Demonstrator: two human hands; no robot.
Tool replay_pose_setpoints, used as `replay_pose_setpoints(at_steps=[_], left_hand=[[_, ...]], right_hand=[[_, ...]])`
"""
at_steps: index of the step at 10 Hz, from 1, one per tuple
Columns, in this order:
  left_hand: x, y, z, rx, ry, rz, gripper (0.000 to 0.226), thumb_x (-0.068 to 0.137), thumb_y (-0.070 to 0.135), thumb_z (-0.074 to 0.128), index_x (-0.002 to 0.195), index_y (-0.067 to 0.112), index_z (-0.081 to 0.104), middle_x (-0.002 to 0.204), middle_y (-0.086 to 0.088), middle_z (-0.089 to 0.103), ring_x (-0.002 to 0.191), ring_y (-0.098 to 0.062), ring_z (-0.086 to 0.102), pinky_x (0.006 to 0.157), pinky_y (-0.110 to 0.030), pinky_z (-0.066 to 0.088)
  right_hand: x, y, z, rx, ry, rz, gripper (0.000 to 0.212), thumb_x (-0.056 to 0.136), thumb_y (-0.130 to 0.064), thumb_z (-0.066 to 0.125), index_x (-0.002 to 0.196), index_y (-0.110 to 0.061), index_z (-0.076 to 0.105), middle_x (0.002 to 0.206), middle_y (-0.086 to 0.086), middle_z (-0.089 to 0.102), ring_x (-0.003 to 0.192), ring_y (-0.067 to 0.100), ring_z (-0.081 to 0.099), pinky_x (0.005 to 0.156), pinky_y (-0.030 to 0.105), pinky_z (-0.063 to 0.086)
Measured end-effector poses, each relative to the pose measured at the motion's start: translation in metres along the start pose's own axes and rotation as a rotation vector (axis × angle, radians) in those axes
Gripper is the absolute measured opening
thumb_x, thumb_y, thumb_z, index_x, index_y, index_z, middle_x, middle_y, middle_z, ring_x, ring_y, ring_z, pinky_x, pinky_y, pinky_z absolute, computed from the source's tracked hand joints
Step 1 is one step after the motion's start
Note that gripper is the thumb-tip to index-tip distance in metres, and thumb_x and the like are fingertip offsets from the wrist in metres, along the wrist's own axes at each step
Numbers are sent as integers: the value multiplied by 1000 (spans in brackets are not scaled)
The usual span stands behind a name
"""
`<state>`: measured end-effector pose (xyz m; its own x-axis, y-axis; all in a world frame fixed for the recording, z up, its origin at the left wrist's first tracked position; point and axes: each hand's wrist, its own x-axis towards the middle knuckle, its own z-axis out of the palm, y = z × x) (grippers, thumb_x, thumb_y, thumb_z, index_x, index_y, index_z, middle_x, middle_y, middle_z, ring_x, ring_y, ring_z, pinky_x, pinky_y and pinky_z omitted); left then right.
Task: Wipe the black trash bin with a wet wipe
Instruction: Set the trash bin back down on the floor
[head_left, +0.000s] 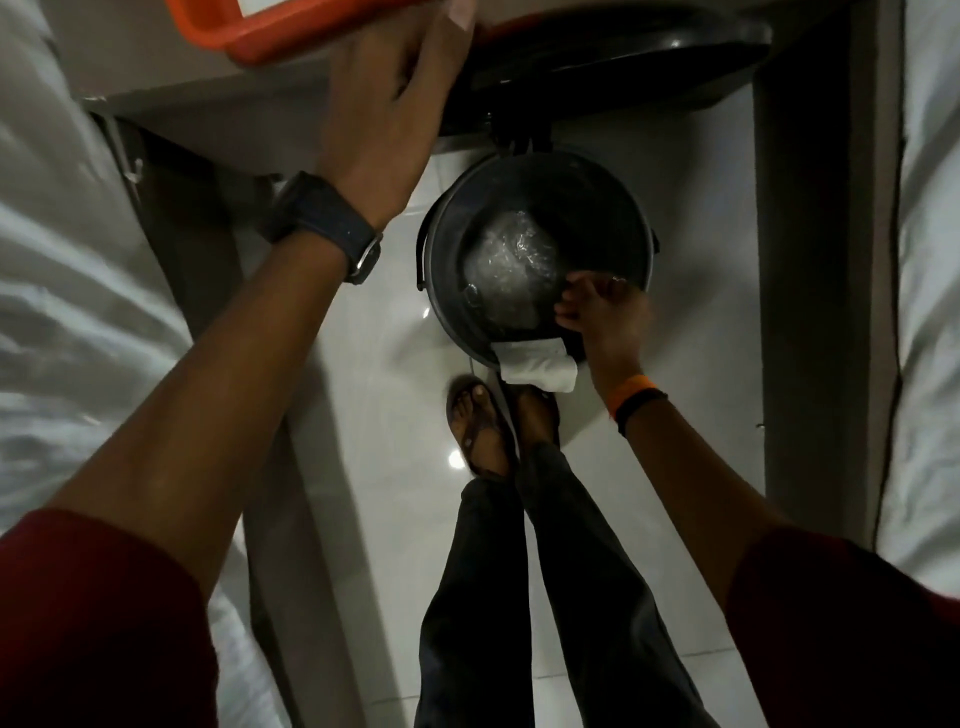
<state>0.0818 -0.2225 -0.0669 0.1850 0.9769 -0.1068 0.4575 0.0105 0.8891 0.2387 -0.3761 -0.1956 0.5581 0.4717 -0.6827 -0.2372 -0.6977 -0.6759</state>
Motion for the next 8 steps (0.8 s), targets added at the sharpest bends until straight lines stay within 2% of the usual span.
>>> replay_pose_setpoints(at_steps=[1, 2, 3, 4, 5, 6, 7, 8], left_hand=[[-2, 4, 5, -75, 14, -18, 33, 100, 21, 44, 69, 29, 53, 58, 40, 53, 63, 20, 48, 67, 0, 34], [-1, 5, 6, -47, 7, -28, 37, 103, 16, 43, 74, 35, 57, 61, 38, 56, 65, 18, 52, 68, -2, 35], [2, -2, 9, -54, -13, -31, 34, 103, 21, 41, 89, 19, 72, 83, 19, 68, 83, 6, 64, 82, -13, 48], [-1, 1, 12, -73, 2, -48, 31, 101, 22, 44, 85, 29, 70, 78, 24, 66, 82, 9, 62, 80, -15, 49], [-2, 3, 15, -60, 8, -66, 29, 94, 29, 50, 68, 41, 47, 63, 27, 54, 67, 15, 52, 71, -6, 38], [1, -4, 15, 5, -14, -82, 26, 93, 33, 52, 68, 36, 44, 67, 20, 50, 67, 9, 51, 70, -10, 38], [5, -5, 14, 145, -125, -7, 19, 94, 35, 56, 83, 20, 61, 84, 4, 66, 85, -12, 65, 81, -27, 51], [8, 0, 13, 188, -190, 53, 24, 95, 36, 57, 94, 14, 68, 99, -3, 73, 95, -14, 67, 90, -31, 53]], right_hand=[[12, 16, -7, -434, -98, -137, 17, 97, -19, 60, 104, -11, 72, 97, 10, 75, 86, 23, 72, 79, 44, 61], [6, 31, -15, -1067, -405, -340, 38, 92, -37, 65, 126, -21, 66, 130, 8, 67, 123, 30, 59, 101, 50, 50], [-3, 47, -15, -1494, -591, -512, 47, 89, -40, 66, 135, -31, 59, 141, 0, 59, 139, 26, 43, 116, 45, 28], [4, 38, -8, -1413, -641, -532, 35, 88, -35, 69, 122, -26, 69, 126, 1, 69, 128, 24, 55, 111, 41, 32], [21, 9, 8, -1106, -675, -450, 26, 85, -30, 75, 103, -12, 77, 101, 9, 76, 98, 24, 71, 83, 28, 48], [34, 1, 21, -1010, -525, -499, 22, 81, -24, 78, 99, -10, 77, 99, 10, 77, 95, 24, 72, 81, 28, 52], [55, -13, 41, -1027, -448, -325, 39, 84, -22, 76, 121, -10, 68, 121, 13, 71, 115, 31, 66, 99, 39, 53], [47, -4, 31, -1136, -394, -340, 39, 92, -22, 65, 129, -10, 62, 128, 15, 66, 120, 34, 62, 99, 40, 52]])
